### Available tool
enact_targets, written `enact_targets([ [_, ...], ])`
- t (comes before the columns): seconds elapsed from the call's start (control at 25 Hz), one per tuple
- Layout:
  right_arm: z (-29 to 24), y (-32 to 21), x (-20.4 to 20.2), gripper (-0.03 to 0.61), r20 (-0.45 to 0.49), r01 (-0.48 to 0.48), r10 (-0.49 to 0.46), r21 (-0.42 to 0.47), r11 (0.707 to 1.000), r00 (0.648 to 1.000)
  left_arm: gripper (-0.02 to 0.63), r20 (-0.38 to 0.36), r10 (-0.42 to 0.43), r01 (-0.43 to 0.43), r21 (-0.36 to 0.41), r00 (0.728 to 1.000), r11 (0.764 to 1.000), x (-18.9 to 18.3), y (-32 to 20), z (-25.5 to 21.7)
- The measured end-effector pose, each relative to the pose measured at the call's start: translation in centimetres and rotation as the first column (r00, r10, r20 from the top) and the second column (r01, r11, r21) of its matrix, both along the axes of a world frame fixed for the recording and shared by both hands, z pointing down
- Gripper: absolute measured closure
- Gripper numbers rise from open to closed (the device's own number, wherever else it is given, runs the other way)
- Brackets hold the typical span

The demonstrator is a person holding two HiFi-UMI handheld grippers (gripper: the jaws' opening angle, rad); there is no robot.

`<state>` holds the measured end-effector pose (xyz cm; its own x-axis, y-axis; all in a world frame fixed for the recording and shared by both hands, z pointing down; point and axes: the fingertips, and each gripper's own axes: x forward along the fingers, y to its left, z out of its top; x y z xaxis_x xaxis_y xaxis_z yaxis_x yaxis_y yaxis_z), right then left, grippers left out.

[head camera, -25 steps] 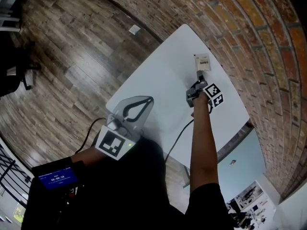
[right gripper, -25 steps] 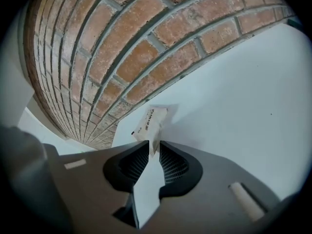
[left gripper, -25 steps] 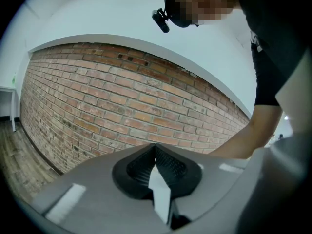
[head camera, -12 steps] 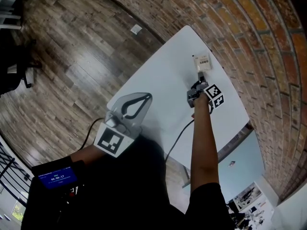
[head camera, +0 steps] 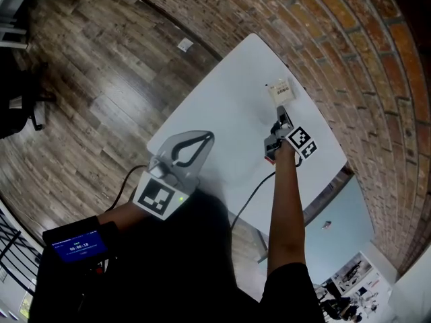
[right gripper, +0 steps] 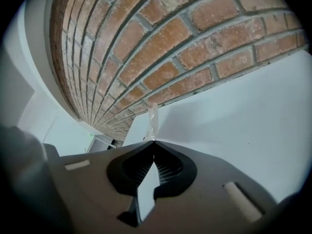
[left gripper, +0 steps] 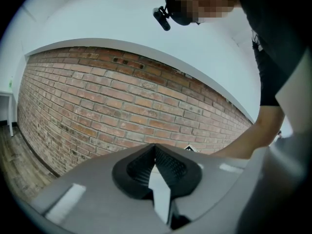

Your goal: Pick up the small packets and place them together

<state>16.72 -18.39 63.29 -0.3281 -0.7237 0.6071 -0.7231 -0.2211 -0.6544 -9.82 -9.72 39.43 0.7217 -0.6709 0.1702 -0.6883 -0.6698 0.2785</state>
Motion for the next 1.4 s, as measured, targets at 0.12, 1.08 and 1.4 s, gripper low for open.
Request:
enact_targets([
  [0.12,-1.4,2.3,-0.7,0.575,-0.053,0.135,-0.135,0.003,0.991,0.989,0.614,0.007,0.022,-0.022,0.010,1.000,1.000,0.7,1.4,-0.5],
  [1.08,2.9,16.2,-3.8,0.575,-0.159,0.709,-0.757,-0.270,0.651,0.634,0.614,0.044,-0.017,0.015,0.039,0.999,0.999,4.4,8.2,-1.0],
  [1.4,2.6,13.5,-4.0,0.401,-0.326,0.736,-0.771,-0.251,0.629,0.548,0.614,0.041,-0.120,0.119,0.022,0.992,0.993,3.7,9.5,-0.9],
])
